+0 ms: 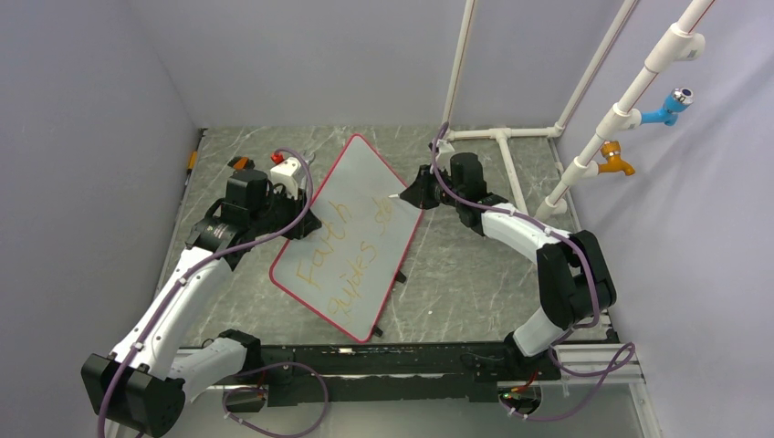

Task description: Write a sentence on the whiteboard

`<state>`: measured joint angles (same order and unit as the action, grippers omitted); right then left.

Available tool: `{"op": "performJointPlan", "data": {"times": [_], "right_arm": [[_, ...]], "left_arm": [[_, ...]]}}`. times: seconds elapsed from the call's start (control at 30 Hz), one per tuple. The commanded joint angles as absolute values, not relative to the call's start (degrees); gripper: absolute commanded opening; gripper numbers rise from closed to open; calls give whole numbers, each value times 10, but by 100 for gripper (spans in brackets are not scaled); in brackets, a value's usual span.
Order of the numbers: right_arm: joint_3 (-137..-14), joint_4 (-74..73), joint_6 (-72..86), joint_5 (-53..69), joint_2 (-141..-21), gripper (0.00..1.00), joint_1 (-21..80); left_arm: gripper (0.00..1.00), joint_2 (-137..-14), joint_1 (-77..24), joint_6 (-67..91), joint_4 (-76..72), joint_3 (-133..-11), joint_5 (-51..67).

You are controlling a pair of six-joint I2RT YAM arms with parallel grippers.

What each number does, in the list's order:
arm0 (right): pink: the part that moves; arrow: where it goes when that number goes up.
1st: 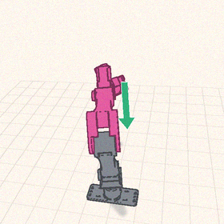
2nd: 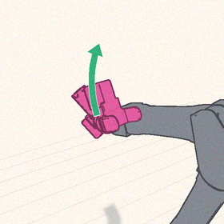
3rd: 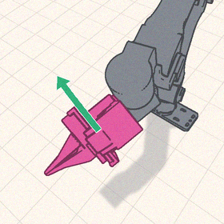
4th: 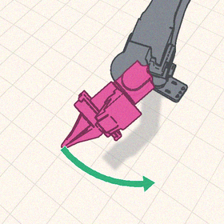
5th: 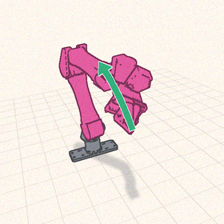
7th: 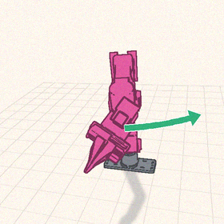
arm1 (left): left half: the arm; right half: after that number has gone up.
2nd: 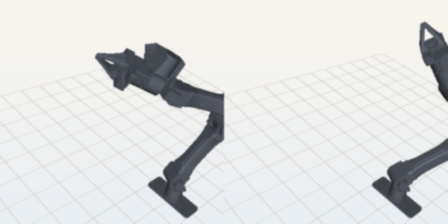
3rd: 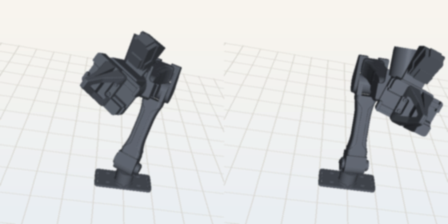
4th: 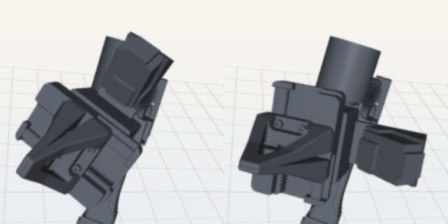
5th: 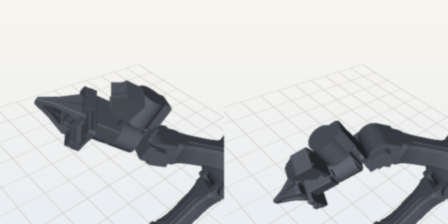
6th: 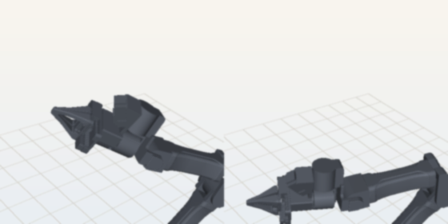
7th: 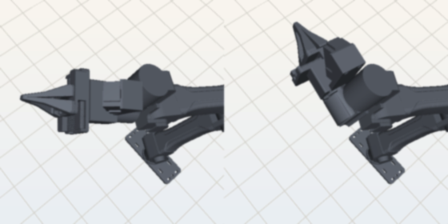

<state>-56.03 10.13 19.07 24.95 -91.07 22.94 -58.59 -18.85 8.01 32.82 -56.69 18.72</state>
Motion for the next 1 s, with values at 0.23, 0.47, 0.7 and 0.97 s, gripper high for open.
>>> {"op": "performJointPlan", "data": {"times": [0.23, 0.47, 0.7, 0.97], "right_arm": [[-511, 123, 188, 243, -900, 0, 228], [-476, 115, 185, 232, -879, 0, 228], [-479, 61, 173, 186, -837, 0, 229], [-506, 22, 163, 171, -789, 0, 228]], "left_arm": [[0, -581, -191, -4, 339, -557, 133], [0, -580, -191, 9, 339, -557, 133], [0, -578, -191, 10, 340, -558, 130], [0, -578, -191, 8, 341, -558, 126]]}}
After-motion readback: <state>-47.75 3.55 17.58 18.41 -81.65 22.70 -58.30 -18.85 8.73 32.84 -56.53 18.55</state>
